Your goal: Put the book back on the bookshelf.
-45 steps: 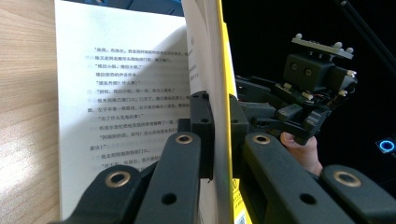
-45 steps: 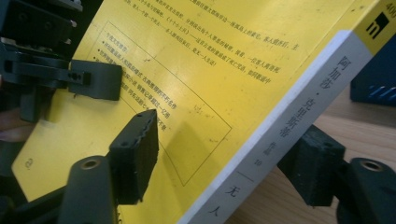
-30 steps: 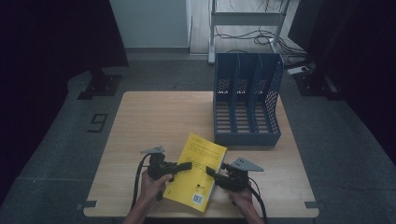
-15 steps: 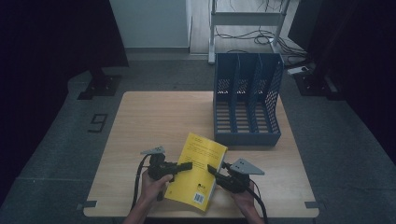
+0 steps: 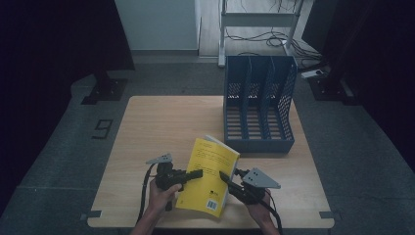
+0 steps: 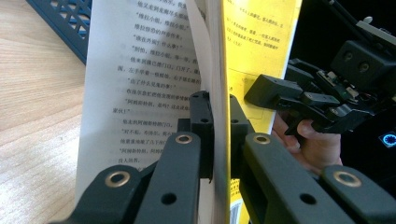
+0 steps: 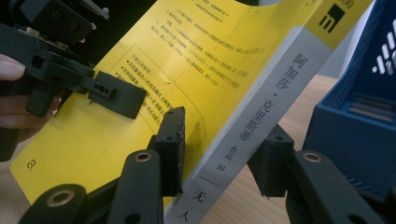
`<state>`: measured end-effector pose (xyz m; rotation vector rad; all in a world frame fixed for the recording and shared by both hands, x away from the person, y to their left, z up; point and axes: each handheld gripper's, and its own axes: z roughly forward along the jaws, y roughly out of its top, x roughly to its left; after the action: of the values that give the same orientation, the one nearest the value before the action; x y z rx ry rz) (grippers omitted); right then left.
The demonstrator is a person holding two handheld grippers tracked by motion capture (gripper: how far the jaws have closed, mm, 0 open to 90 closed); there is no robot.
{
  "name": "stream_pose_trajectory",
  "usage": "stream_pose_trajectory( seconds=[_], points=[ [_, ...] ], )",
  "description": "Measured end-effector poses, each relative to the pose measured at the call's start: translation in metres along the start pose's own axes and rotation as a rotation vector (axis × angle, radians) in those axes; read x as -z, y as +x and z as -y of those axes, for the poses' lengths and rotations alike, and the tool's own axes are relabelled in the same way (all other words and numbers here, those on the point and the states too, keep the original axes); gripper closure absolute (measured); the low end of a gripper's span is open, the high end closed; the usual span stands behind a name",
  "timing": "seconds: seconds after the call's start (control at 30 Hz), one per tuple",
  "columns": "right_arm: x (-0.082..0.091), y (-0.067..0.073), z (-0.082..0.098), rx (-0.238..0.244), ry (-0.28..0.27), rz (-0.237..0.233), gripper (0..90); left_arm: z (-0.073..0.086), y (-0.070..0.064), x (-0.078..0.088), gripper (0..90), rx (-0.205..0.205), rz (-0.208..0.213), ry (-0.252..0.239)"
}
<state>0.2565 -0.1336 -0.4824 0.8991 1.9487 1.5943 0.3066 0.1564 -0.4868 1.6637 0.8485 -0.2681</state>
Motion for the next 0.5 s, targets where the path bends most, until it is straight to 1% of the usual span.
stream_pose_trajectory(
  seconds=[0.07, 0.13, 0.27, 0.5],
  points=[
    [0.0011, 0.0009, -0.0015, 0.018, -0.003, 0.003, 60.4, 0.0001, -0.0001, -0.0004, 86.9, -0.003, 0.0, 0.003],
    [0.0011, 0.0005, -0.0012, 0.014, -0.003, 0.002, 60.6, 0.0002, -0.0001, -0.0007, 86.9, -0.003, 0.0, 0.005],
    [0.0005, -0.0027, 0.0008, -0.008, 0.0, -0.007, 61.8, 0.0008, 0.0004, -0.0026, 86.6, -0.012, -0.008, 0.012],
    [-0.0002, -0.006, 0.0018, -0.031, 0.003, -0.019, 63.0, 0.0017, -0.0001, -0.0036, 84.1, -0.034, -0.027, 0.018]
  ],
)
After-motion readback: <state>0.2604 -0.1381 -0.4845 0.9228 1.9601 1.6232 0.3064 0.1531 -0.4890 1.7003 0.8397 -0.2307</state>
